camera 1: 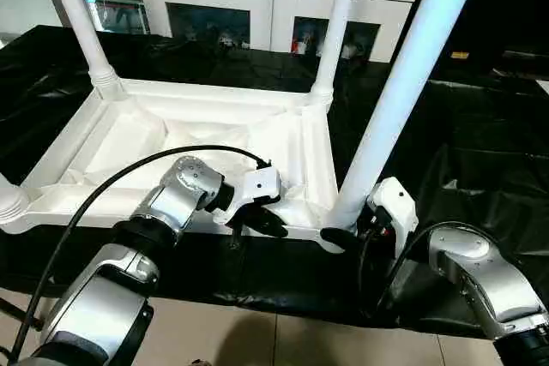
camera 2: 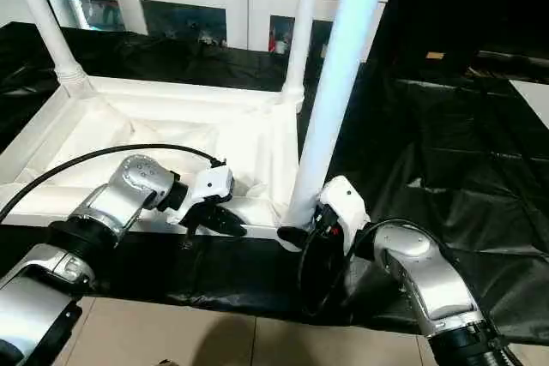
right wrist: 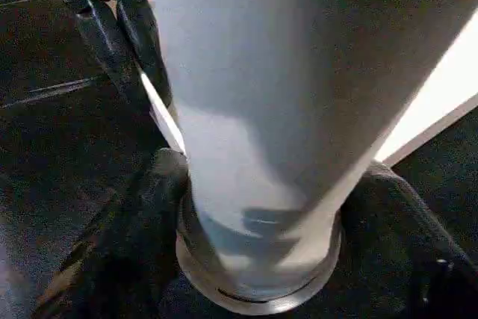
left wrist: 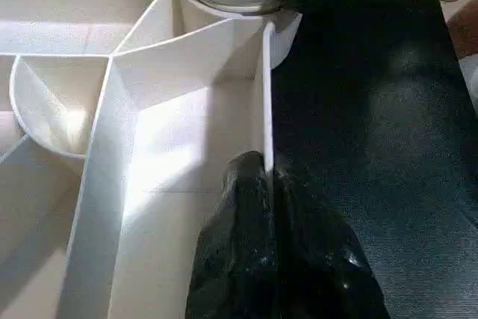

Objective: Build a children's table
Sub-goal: Rotate leg to tighten

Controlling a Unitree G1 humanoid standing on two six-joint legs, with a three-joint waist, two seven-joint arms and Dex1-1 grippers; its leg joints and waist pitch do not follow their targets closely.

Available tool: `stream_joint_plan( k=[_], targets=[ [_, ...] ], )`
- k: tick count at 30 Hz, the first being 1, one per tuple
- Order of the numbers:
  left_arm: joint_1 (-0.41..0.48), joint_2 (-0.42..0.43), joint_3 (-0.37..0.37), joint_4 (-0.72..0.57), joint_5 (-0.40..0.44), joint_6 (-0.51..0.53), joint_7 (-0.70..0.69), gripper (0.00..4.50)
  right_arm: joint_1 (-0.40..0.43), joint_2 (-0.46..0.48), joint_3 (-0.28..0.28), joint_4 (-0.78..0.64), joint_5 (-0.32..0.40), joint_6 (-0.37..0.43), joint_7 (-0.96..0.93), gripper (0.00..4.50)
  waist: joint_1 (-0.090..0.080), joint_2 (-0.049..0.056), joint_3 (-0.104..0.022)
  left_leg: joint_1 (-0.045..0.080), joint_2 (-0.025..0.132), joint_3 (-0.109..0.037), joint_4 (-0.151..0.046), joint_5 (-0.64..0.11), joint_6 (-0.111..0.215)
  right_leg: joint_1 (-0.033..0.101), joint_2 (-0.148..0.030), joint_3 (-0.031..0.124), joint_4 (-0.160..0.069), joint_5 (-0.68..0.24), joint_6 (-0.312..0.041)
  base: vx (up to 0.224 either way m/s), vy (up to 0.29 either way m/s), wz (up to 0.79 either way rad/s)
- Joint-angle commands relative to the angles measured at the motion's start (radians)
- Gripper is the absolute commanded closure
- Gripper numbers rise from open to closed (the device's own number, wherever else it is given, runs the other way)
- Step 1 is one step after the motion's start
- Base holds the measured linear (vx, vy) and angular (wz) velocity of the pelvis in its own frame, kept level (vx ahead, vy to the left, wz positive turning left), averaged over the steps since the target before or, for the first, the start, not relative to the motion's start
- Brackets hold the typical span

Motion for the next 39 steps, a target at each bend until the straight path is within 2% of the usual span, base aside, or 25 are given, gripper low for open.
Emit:
stream_joint_plan(
  k=[1,5,8,10,11,12,13,14,15,16,17,19,21,22,23,25,27,29,31,32,34,37,38,39],
  targets=[
    [0.037,0.013,-0.052,0.009,0.026,0.025,-0.037,4.5,-0.011,-0.014,-0.018,0.024,-0.006,0.003,-0.003,1.68,0.0,-0.002,-0.052,0.013,0.034,-0.015,-0.077,-0.36,0.021,0.029,-0.037,0.017,-0.069,-0.333,-0.198,0.0,0.0,0.0],
    [0.047,0.018,-0.044,-0.002,0.02,0.035,-0.028,4.5,-0.013,0.011,-0.033,0.035,-0.011,0.017,-0.049,1.81,-0.002,-0.003,-0.053,0.013,0.033,-0.014,-0.076,-0.351,0.02,0.031,-0.036,0.017,-0.066,-0.307,-0.206,0.0,0.0,0.0],
    [0.044,0.005,-0.025,0.008,0.017,0.029,0.023,4.5,-0.033,0.061,-0.062,0.078,-0.033,0.01,-0.15,1.85,-0.008,-0.004,-0.051,0.012,0.031,-0.015,-0.077,-0.374,0.011,0.028,-0.035,0.016,-0.068,-0.341,-0.202,0.0,0.0,0.0],
    [0.019,-0.028,0.008,0.053,0.02,0.018,0.142,4.5,-0.06,0.126,-0.098,0.119,-0.037,0.022,-0.262,1.86,-0.016,-0.005,-0.05,0.013,0.028,-0.017,-0.077,-0.406,-0.005,0.023,-0.036,0.013,-0.074,-0.408,-0.188,0.0,0.0,0.0],
    [-0.014,-0.057,0.034,0.1,0.027,0.021,0.254,4.5,-0.092,0.194,-0.137,0.159,-0.038,0.037,-0.383,1.86,-0.022,-0.006,-0.051,0.016,0.026,-0.02,-0.077,-0.426,-0.016,0.021,-0.037,0.011,-0.079,-0.461,-0.171,0.0,0.0,0.0],
    [-0.038,-0.076,0.047,0.133,0.037,0.02,0.337,4.5,-0.118,0.241,-0.163,0.188,-0.036,0.049,-0.464,1.86,-0.03,-0.004,-0.05,0.018,0.023,-0.021,-0.075,-0.444,-0.025,0.012,-0.035,0.01,-0.083,-0.497,-0.16,0.0,0.0,0.0],
    [-0.049,-0.085,0.052,0.147,0.042,0.018,0.376,4.5,-0.13,0.261,-0.173,0.201,-0.035,0.055,-0.498,1.87,-0.034,-0.004,-0.051,0.018,0.022,-0.025,-0.076,-0.449,-0.032,0.012,-0.036,0.009,-0.084,-0.515,-0.153,-0.056,0.007,-0.04],
    [-0.055,-0.09,0.055,0.154,0.043,0.019,0.394,4.5,-0.135,0.269,-0.177,0.207,-0.035,0.055,-0.512,1.87,-0.035,-0.008,-0.055,0.013,0.022,-0.028,-0.077,-0.439,-0.037,0.02,-0.034,0.006,-0.083,-0.515,-0.137,-0.053,0.013,-0.06],
    [-0.062,-0.096,0.059,0.164,0.044,0.021,0.419,4.5,-0.142,0.279,-0.182,0.216,-0.036,0.056,-0.53,1.87,-0.031,-0.003,-0.056,0.013,0.023,-0.027,-0.078,-0.423,-0.035,0.02,-0.036,0.008,-0.084,-0.494,-0.134,-0.053,0.013,-0.06],
    [-0.076,-0.108,0.067,0.181,0.043,0.03,0.456,4.5,-0.157,0.298,-0.191,0.233,-0.036,0.054,-0.566,1.87,-0.028,-0.001,-0.057,0.017,0.025,-0.021,-0.074,-0.406,-0.025,0.014,-0.033,0.012,-0.083,-0.43,-0.148,0.0,0.0,0.0],
    [-0.102,-0.134,0.082,0.209,0.043,0.044,0.537,4.5,-0.185,0.335,-0.211,0.268,-0.033,0.049,-0.632,1.87,-0.031,-0.001,-0.055,0.009,0.023,-0.02,-0.075,-0.393,-0.019,0.017,-0.031,0.013,-0.078,-0.389,-0.163,0.0,0.0,0.0],
    [-0.155,-0.2,0.116,0.263,0.033,0.071,0.7,4.5,-0.249,0.414,-0.268,0.352,-0.004,0.029,-0.769,1.88,-0.03,-0.001,-0.061,0.015,0.02,-0.016,-0.07,-0.382,-0.021,0.013,-0.031,0.013,-0.077,-0.378,-0.173,0.0,0.0,0.0],
    [-0.182,-0.242,0.125,0.295,0.035,0.047,0.781,4.5,-0.291,0.458,-0.298,0.416,0.004,-0.001,-0.846,1.88,-0.031,0.002,-0.063,0.012,0.019,-0.017,-0.07,-0.353,-0.025,0.019,-0.031,0.012,-0.074,-0.356,-0.174,0.0,0.0,0.0],
    [-0.202,-0.273,0.124,0.327,0.041,0.007,0.825,4.5,-0.324,0.488,-0.308,0.466,-0.017,-0.029,-0.902,1.89,-0.028,0.002,-0.064,0.01,0.019,-0.014,-0.067,-0.328,-0.018,0.019,-0.031,0.013,-0.073,-0.313,-0.177,0.0,0.0,0.0],
    [-0.202,-0.274,0.124,0.328,0.041,0.006,0.825,4.5,-0.324,0.488,-0.308,0.467,-0.018,-0.03,-0.904,1.89,-0.029,0.002,-0.067,0.004,0.019,-0.014,-0.066,-0.294,-0.01,0.026,-0.029,0.012,-0.065,-0.245,-0.186,0.0,0.0,0.0],
    [-0.212,-0.294,0.113,0.349,0.045,-0.025,0.828,4.5,-0.339,0.505,-0.309,0.485,-0.044,-0.049,-0.946,1.9,-0.023,0.001,-0.072,0.002,0.017,-0.011,-0.06,-0.219,0.016,0.036,-0.029,0.011,-0.052,-0.128,-0.205,0.028,0.002,0.0],
    [-0.21,-0.298,0.103,0.352,0.048,-0.043,0.811,4.5,-0.338,0.51,-0.312,0.484,-0.052,-0.054,-0.96,1.92,-0.018,0.003,-0.074,0.001,0.016,-0.008,-0.054,-0.139,0.061,0.042,-0.027,0.011,-0.039,-0.004,-0.237,0.059,-0.001,0.0],
    [-0.21,-0.299,0.101,0.358,0.049,-0.049,0.808,4.5,-0.338,0.512,-0.316,0.487,-0.054,-0.057,-0.963,1.92,-0.014,0.003,-0.074,0.003,0.016,-0.006,-0.052,-0.122,0.082,0.045,-0.029,0.011,-0.036,0.02,-0.252,0.0,0.0,0.0],
    [-0.207,-0.295,0.094,0.375,0.057,-0.064,0.792,4.5,-0.334,0.506,-0.31,0.487,-0.072,-0.064,-0.958,1.92,-0.013,0.004,-0.071,0.005,0.017,-0.005,-0.053,-0.137,0.091,0.044,-0.029,0.011,-0.041,-0.01,-0.257,0.0,0.0,0.0],
    [-0.205,-0.293,0.094,0.378,0.058,-0.068,0.789,4.5,-0.329,0.503,-0.305,0.481,-0.07,-0.071,-0.941,1.57,-0.013,0.005,-0.069,0.007,0.018,-0.004,-0.055,-0.162,0.085,0.043,-0.03,0.011,-0.045,-0.052,-0.254,0.0,0.0,0.0],
    [-0.201,-0.285,0.087,0.394,0.063,-0.087,0.774,4.5,-0.311,0.494,-0.291,0.448,-0.065,-0.089,-0.888,1.22,-0.013,0.005,-0.065,0.01,0.02,-0.005,-0.059,-0.218,0.071,0.04,-0.031,0.011,-0.055,-0.134,-0.239,0.0,0.0,0.0],
    [-0.202,-0.281,0.087,0.406,0.063,-0.098,0.767,4.5,-0.286,0.475,-0.272,0.39,-0.077,-0.079,-0.878,1.13,-0.013,0.006,-0.062,0.011,0.02,-0.007,-0.064,-0.258,0.05,0.037,-0.03,0.012,-0.061,-0.198,-0.216,0.0,0.0,0.0],
    [-0.202,-0.28,0.087,0.406,0.063,-0.1,0.763,4.5,-0.278,0.468,-0.272,0.371,-0.077,-0.072,-0.875,1.13,-0.016,0.002,-0.062,0.008,0.021,-0.009,-0.066,-0.266,0.042,0.039,-0.03,0.011,-0.061,-0.216,-0.206,0.0,0.0,0.0],
    [-0.202,-0.28,0.086,0.407,0.064,-0.102,0.759,4.5,-0.269,0.462,-0.272,0.349,-0.077,-0.065,-0.872,0.87,-0.016,0.004,-0.062,0.01,0.021,-0.009,-0.066,-0.271,0.039,0.037,-0.031,0.011,-0.062,-0.225,-0.204,0.0,0.0,0.0]
  ],
)
